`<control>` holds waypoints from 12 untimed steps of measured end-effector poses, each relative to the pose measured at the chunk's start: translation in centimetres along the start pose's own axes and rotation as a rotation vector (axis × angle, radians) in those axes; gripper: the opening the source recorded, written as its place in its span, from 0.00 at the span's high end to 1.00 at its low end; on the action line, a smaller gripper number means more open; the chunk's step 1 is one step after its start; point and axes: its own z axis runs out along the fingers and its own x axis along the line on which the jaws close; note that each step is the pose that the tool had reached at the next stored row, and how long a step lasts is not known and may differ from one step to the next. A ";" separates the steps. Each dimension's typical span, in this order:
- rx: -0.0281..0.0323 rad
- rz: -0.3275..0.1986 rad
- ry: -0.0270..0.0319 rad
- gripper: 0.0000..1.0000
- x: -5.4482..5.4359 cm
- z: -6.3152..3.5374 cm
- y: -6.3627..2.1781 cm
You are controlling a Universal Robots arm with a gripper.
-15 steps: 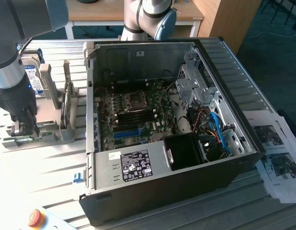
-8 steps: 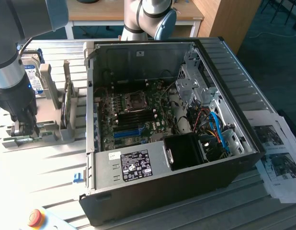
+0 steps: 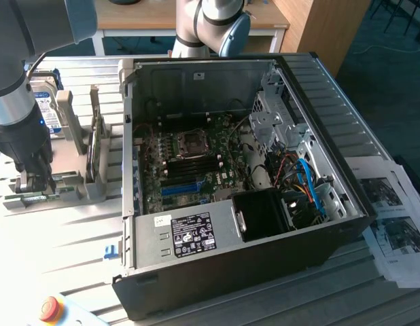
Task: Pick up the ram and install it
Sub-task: 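Pick up the ram and move it above insertion slot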
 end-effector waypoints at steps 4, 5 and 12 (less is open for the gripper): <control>0.0000 0.000 0.0000 0.85 0.0 0.00 0.00; 0.0000 0.000 0.0000 0.85 0.0 0.00 0.00; 0.0000 0.000 0.0000 0.89 0.0 0.00 0.00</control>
